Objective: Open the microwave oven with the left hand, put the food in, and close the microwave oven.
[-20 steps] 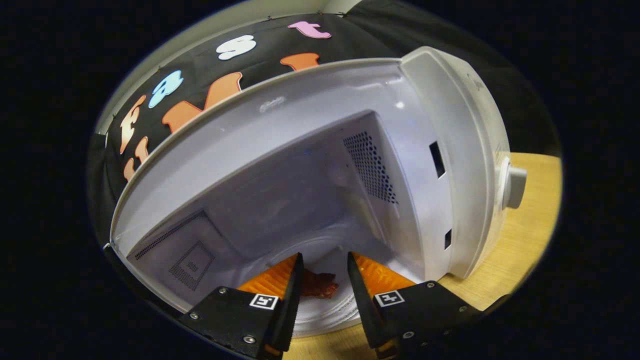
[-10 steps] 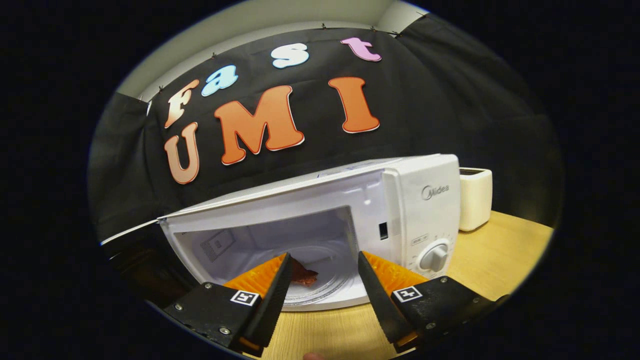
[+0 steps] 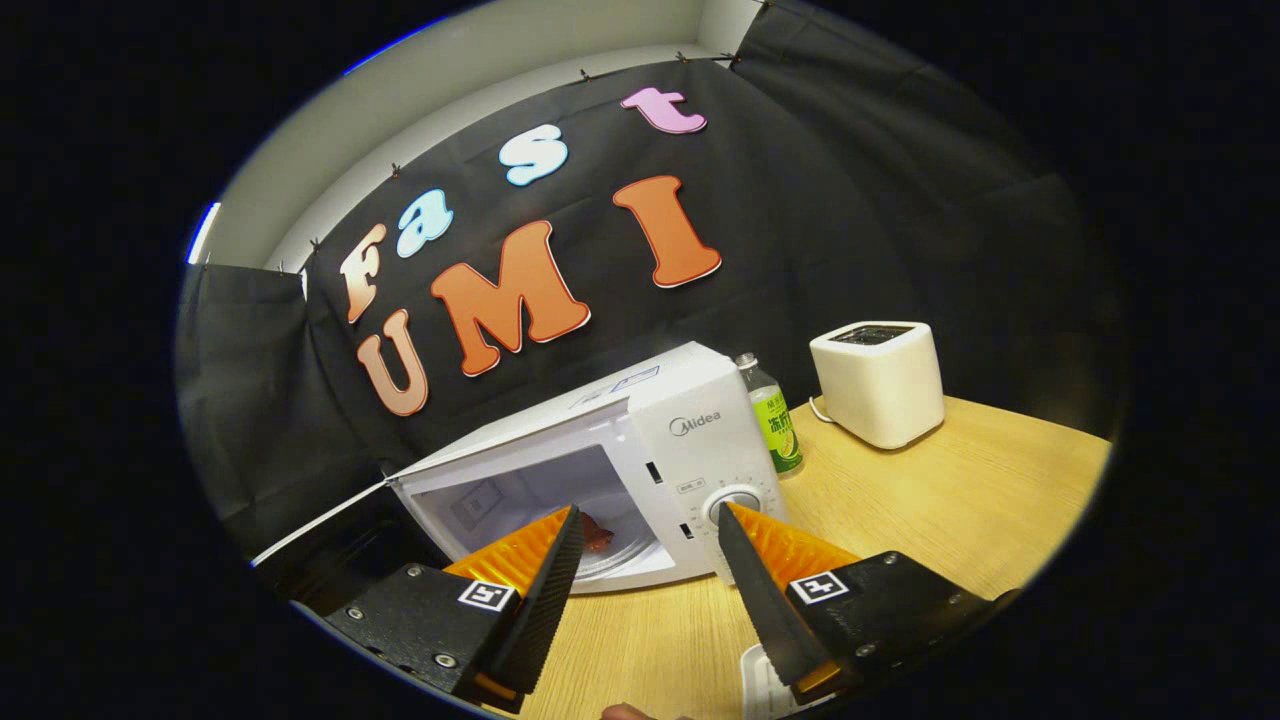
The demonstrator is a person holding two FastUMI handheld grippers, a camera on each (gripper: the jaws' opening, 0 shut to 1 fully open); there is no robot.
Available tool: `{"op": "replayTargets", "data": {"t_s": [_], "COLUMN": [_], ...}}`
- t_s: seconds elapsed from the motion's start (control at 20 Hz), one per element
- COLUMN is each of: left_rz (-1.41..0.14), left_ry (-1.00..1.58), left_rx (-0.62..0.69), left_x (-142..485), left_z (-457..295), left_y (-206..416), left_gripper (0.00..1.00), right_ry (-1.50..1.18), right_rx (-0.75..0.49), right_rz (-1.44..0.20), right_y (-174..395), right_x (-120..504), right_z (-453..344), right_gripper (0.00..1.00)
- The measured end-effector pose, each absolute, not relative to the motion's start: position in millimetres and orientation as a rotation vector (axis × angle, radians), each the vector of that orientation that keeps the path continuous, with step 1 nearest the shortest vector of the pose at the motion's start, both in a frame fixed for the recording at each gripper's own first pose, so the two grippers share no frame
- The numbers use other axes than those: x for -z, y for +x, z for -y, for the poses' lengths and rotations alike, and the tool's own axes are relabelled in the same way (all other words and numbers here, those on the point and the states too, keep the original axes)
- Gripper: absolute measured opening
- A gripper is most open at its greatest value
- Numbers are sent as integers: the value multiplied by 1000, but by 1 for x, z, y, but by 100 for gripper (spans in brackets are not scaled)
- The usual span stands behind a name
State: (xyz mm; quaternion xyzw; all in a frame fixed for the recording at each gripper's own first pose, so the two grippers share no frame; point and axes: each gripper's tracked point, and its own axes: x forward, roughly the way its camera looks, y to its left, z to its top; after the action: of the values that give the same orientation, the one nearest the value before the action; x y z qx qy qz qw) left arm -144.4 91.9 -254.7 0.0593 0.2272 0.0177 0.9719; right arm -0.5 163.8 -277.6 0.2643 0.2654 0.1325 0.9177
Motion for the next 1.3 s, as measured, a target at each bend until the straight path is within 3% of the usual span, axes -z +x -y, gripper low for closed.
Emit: {"op": "replayTargets", "data": {"t_s": [0.65, 0.75, 0.8, 0.9, 1.05, 1.25, 1.3], "left_rz": [-460, -464, -456, -441, -458, -495, -497], "left_ry": [74, 68, 81, 112, 134, 121, 109], "left_rx": [337, 388, 399, 434, 441, 412, 394], "left_x": [287, 295, 297, 301, 320, 344, 347], "left_z": [94, 123, 134, 161, 191, 208, 209], "left_y": [-76, -65, -58, -44, -24, 6, 16], "left_gripper": [88, 82, 67, 53, 20, 1, 4], "right_ry": [401, 386, 382, 372, 345, 287, 275], "right_rx": [-266, -253, -251, -241, -226, -214, -212], "right_rz": [-396, -387, -381, -377, -368, -357, -352], "right_y": [-18, -20, -21, -22, -23, -24, -24], "right_x": [236, 235, 233, 233, 231, 228, 226], "right_z": [-36, -22, -17, -6, 8, 21, 24], "right_gripper": [84, 85, 84, 84, 84, 84, 85]}}
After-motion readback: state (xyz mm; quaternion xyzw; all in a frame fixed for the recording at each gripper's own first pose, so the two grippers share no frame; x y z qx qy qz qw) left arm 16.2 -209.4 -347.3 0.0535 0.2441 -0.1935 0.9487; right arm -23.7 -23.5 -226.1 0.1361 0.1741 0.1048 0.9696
